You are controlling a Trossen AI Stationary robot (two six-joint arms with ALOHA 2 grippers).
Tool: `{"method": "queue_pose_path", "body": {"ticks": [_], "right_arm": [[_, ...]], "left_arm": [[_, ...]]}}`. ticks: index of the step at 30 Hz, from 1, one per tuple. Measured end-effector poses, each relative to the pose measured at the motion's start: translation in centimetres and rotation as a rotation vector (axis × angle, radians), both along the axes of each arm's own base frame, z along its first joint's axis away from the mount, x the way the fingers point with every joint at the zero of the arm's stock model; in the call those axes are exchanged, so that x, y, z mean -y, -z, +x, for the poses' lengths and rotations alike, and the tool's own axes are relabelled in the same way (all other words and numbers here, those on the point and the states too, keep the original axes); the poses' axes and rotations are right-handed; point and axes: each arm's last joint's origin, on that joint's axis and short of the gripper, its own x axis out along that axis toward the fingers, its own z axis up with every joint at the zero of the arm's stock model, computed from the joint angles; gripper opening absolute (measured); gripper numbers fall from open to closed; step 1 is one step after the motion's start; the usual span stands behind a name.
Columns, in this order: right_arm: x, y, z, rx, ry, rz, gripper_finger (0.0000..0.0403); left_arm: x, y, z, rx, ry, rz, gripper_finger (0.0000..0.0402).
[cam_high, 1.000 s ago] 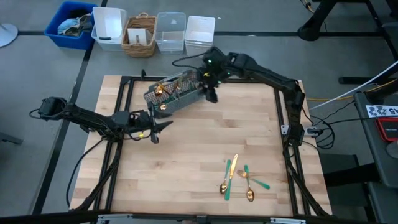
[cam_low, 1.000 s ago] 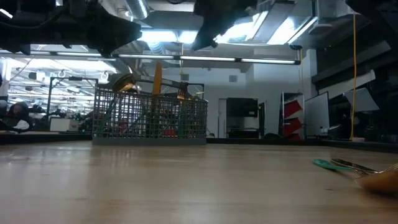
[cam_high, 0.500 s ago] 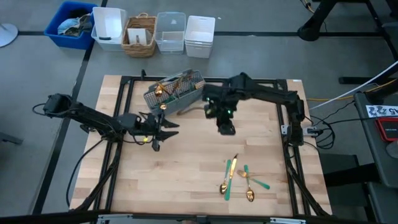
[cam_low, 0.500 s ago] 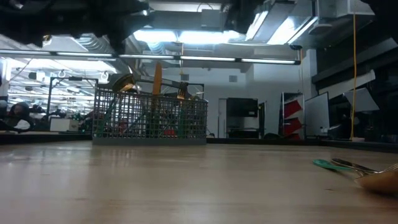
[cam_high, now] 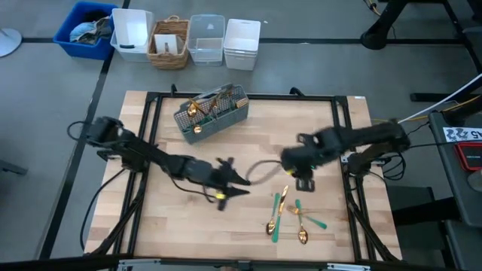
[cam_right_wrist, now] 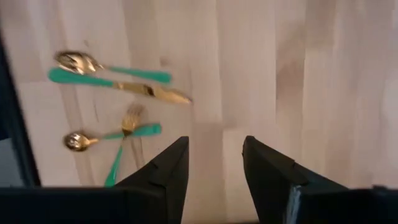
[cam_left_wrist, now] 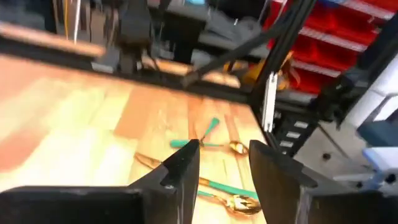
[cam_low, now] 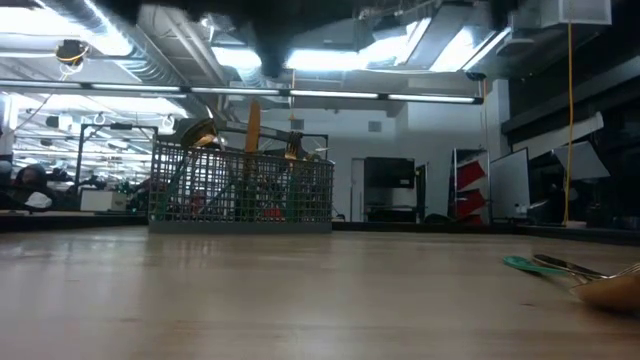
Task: Sort silverware
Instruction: Put the spoon into the left section of the silverware holder
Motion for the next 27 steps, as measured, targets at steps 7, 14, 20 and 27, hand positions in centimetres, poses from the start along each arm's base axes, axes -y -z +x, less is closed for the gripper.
{"method": "queue_pose_path", "body": {"ticks": [7, 14, 20, 27], "right_arm": [[-4.1, 4.6, -5.1, -0.028, 0.054, -0.013, 0.0149], [-7.1, 9.2, -8.1, -0.077, -0.006, -0.072, 0.0149], [-8.7, 12.0, -10.0, -0.099, -0.066, -0.110, 0.0149], [-10.0, 13.3, -10.7, -0.030, -0.100, -0.084, 0.0149]], "left_arm": [[2.3, 0.4, 6.7, -0.247, -0.042, -0.079, 0.0131], [4.0, 2.2, 12.0, -0.406, -0.097, -0.167, 0.0131], [5.7, 4.5, 14.6, -0.494, -0.095, -0.232, 0.0131], [6.4, 6.2, 14.9, -0.638, -0.200, -0.351, 0.0131]]}}
